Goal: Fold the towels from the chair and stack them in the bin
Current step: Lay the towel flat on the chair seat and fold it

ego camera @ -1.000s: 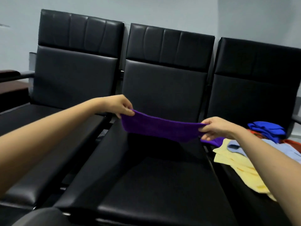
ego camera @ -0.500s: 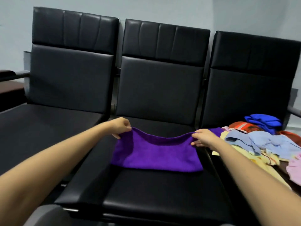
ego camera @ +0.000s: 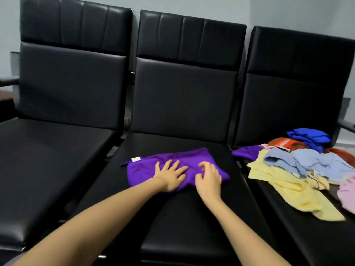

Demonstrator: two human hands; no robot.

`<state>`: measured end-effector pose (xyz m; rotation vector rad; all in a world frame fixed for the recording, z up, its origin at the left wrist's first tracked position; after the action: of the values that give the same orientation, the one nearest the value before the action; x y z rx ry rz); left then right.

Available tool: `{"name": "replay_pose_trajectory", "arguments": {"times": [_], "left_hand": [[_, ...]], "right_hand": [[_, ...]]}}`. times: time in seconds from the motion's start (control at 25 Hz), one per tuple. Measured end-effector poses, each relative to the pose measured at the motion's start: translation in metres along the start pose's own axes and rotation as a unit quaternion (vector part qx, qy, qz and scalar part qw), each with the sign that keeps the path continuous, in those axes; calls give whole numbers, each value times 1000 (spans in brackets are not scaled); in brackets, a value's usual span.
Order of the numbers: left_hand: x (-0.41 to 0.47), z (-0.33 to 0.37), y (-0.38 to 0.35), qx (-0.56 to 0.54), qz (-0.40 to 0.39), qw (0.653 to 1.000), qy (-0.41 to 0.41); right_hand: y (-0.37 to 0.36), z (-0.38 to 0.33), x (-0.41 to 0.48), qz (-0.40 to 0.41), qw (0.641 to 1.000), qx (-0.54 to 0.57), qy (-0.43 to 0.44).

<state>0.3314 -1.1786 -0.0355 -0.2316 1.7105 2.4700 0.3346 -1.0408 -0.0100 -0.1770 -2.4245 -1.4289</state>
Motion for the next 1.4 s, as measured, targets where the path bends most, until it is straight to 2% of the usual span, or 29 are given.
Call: {"name": "replay_pose_trajectory", "arguments": {"times": [0.08,0.16,0.2,0.28,0.32,0.36,0.44,0.52,0.56,0.64,0.72,0.8,0.88,1.0,1.08,1.16,1.2,1.24,1.32,1.4], "left_hand": [[-5,9,-4,-52,-1,994,91],[-14,17,2,-83,-30,989,119],[-20,16,11,-80,3,990,116],[-30,1,36,-26,149,980,126],[-34,-11,45,-13,195,970,142],[-33,-24,49,-29,197,968,154],[-30,-40,47,-126,120,973,151],[-26,-48,43,-231,70,958,154],[-24,-52,43,-309,52,934,170],[-21,-53,42,-477,-28,855,202],[-22,-51,47,-561,-94,798,200],[-20,-54,53,-599,-92,773,186],[-21,-58,56,-615,-67,762,193],[-25,-65,57,-632,0,749,200],[-27,-66,63,-611,46,767,187],[-28,-66,70,-550,83,808,194],[-28,-66,73,-530,83,820,201],[-26,-67,73,-531,66,818,212],[-22,-67,68,-574,4,783,241],[-19,-69,60,-584,-36,769,258]], "right_hand": [[-5,-9,1,-77,997,-19,-16],[-9,-15,0,-172,982,-29,-68],[-9,-15,0,-186,978,-30,-93],[-7,-13,-2,-175,973,-25,-146],[-9,-8,0,-175,968,-20,-176],[-10,-4,0,-180,962,-9,-205],[-12,3,9,-190,954,13,-233],[-9,2,10,-243,945,32,-217],[-10,4,11,-281,934,46,-218],[-6,2,5,-356,902,76,-234],[-3,4,6,-386,879,120,-252],[1,5,14,-361,873,186,-270],[4,9,25,-293,882,247,-275],[6,9,36,-249,856,360,-275],[9,10,41,-242,882,321,-246],[15,7,46,-233,913,264,-206],[19,5,48,-234,916,266,-191],[21,2,50,-240,910,282,-186],[22,0,51,-263,892,310,-197],[21,2,48,-283,894,273,-215]]}}
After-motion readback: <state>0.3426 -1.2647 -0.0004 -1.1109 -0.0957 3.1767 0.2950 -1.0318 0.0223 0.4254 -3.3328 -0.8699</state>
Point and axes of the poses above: each hand's wrist, its own x-axis towards the middle knuckle, its own y-axis out of the back of the hand, z = x × y, the point moved 3 cm from there along x, towards the middle knuckle, and after that the axes turned 11 degrees about -x, right-handed, at the moved point
